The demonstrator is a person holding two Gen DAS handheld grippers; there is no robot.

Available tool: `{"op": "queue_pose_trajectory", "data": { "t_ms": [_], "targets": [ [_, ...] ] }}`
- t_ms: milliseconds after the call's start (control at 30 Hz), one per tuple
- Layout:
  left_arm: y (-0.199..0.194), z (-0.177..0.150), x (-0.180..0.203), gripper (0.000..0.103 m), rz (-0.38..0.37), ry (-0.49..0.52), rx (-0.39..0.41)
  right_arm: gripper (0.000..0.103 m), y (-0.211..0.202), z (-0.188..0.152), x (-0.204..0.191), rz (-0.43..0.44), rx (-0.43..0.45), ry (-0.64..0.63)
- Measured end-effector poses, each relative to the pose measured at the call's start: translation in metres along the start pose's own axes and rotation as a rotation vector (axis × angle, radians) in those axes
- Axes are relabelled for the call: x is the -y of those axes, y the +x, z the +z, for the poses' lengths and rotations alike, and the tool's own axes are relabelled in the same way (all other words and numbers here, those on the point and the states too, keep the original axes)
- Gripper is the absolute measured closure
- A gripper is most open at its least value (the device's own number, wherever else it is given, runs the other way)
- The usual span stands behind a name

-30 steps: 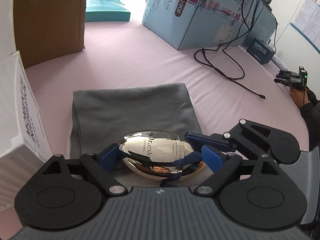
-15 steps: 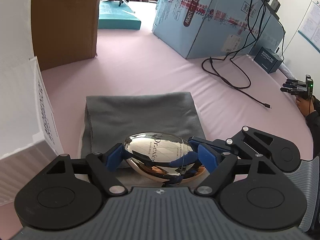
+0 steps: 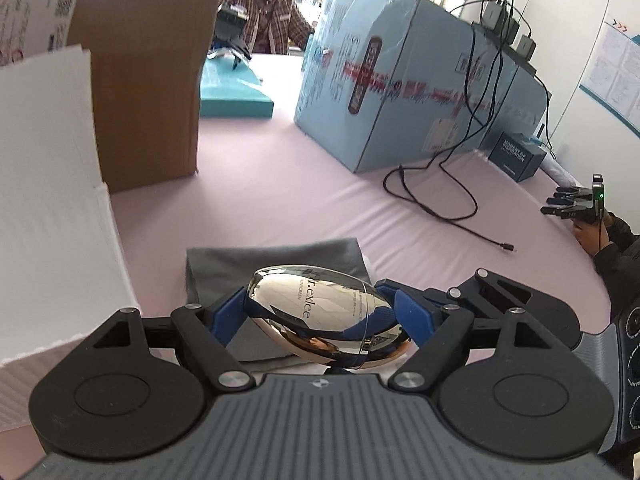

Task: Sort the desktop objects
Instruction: 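Close the left gripper on the gold egg while the right gripper clamps it too, then carry the gold egg with both grippers into the white plastic box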

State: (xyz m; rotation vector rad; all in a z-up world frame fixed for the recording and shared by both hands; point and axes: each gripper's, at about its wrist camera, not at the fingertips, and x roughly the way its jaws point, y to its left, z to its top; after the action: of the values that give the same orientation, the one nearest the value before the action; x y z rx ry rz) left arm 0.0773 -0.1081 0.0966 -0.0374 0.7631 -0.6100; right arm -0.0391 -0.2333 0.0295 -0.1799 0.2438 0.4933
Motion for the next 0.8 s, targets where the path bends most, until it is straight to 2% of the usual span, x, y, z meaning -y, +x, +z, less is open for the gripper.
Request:
{"op": "queue_pose_trajectory", "data": {
  "t_ms": [300,567,800],
  "targets": [
    [-0.044,0.013,-0.005,0.025,-0.035,-0.001,0.115,0.05,-0.01,0.026,-0.012,-0.031,0.131,0.047],
    [-0.101,0.019,-0.018,0.025,-0.021,0.041,0.23,0.05,-0.005,0.07,-0.04,-0.017,0.165,-0.017],
    [-0.152,0.016,-0.062,0.025,-0.007,-0.019,0.311,0.05,0.019,0.113,-0.082,0.027,0.136,-0.074]
  ]
}}
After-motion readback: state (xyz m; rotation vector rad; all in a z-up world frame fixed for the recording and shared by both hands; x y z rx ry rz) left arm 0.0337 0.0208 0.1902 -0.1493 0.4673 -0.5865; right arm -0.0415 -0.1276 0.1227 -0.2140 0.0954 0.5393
